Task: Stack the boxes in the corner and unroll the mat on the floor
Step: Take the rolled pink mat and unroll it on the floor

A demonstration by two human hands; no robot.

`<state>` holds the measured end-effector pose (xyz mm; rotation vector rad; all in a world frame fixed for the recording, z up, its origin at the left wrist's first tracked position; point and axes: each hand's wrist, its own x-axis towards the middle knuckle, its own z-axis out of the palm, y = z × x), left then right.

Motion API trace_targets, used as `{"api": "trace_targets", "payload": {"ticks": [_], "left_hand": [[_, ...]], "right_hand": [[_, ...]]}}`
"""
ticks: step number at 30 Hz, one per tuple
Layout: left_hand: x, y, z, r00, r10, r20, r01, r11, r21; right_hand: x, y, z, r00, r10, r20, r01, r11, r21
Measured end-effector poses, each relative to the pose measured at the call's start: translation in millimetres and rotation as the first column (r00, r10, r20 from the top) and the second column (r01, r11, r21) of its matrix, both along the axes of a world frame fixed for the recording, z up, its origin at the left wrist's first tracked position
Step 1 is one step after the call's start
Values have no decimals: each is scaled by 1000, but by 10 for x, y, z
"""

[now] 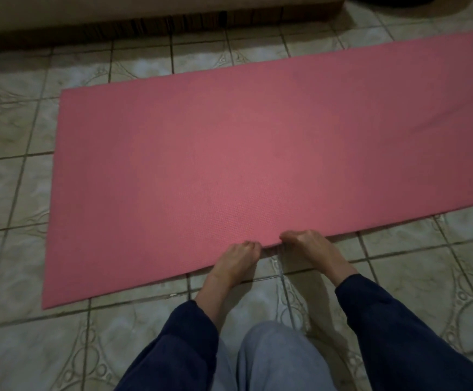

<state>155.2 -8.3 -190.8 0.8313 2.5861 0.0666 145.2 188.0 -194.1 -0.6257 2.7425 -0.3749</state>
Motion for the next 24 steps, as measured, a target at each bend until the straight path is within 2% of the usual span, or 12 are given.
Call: {"api": "trace_targets", "payload": {"ticks": [5,12,15,17,20,22,24], "left_hand": [[81,-187,69,997,79,-21,-77,994,77],[333,-873,104,988,157,-12,-155,981,115],[444,-1192,72,976,205,-78,-182,955,233],[493,-1311,-54,953,294,-65,-263,918,297],[567,-1285,-219,898,439,15,-412,829,377],[631,-1233,-292,856,516,29,-475,763,437],[682,-1181,-319,805,592,29,-526,690,497]], "right_hand": [[84,-162,60,998,-56,-21,56,998,-14],[337,-809,13,995,-95,36,96,994,-50],[436,-1115,-4,995,-78,60,80,996,-35],[474,-1224,-41,989,-120,84,127,989,-81],[523,-1260,-197,988,-155,17,156,966,-206],[562,-1220,-266,972,-215,93,234,920,-314],[578,-1175,-294,974,-192,117,218,930,-295]]}}
